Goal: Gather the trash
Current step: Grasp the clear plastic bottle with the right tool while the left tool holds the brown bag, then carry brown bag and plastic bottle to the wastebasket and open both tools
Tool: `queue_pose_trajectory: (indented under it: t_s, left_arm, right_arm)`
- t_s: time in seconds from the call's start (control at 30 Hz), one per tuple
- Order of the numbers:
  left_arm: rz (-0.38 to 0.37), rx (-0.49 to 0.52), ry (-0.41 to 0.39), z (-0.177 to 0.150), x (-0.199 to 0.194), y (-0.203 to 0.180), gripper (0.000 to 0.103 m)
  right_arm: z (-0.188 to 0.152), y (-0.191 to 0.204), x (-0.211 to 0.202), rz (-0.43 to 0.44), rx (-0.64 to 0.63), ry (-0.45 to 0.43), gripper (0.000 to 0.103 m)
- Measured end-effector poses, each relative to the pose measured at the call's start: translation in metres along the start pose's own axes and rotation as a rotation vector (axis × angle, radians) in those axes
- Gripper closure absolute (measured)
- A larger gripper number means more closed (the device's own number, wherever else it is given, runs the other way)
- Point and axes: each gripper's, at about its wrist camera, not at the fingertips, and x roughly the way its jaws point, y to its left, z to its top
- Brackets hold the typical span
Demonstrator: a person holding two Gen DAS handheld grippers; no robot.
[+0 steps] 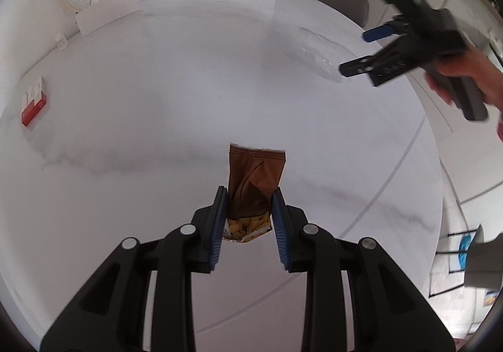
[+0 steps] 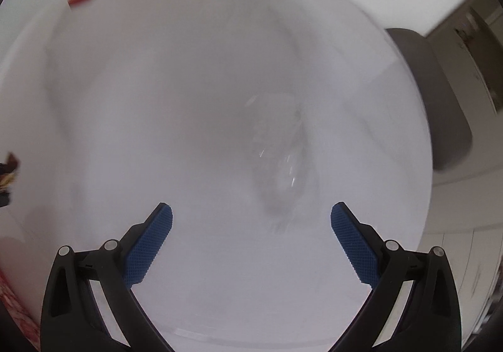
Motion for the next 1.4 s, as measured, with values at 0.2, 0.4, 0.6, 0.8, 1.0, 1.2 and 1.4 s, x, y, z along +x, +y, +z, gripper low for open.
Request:
queue_pose_trajectory:
  t_s: [0.2,0.4,0.6,0.8,1.0,1.2,1.4]
  left_arm:
    - [0.007,-0.067,0.026,0.014,0.016,0.021,0.075]
    - [-0.003,-0.127,0.047,0.017,0.024,0.034,0.075]
    - [0.001,-0.12,0.035,0.02,0.019,0.032,0.075]
    - [-0.006,-0.084,-0.004,0.016,-0.002,0.021,0.075]
    - [-0.015,-0.029,-0.029,0.001,-0.03,0.003,0.075]
    - [-0.05,0.055,-0.051,-0.023,-0.06,-0.03,0.075]
    - [-0.122,0.15,-0.035,-0.058,-0.081,-0.075,0.075]
  right_arm:
    - [0.036,-0.023,0.064,0.058,-0.007,0.086,0.003]
    - [0.04,-0.023,0.083,0.103,-0.01,0.117,0.032]
    - [0.036,-0.015,0.073,0.101,-0.004,0.101,0.04]
    - [0.008,0.007,0.022,0.074,0.053,0.034,0.04]
    - [-0.046,0.046,-0.061,0.065,0.153,-0.084,0.04]
    - [-0.11,0.086,-0.125,0.081,0.279,-0.157,0.04]
    - [-0.188,0.104,-0.169,0.074,0.42,-0.176,0.04]
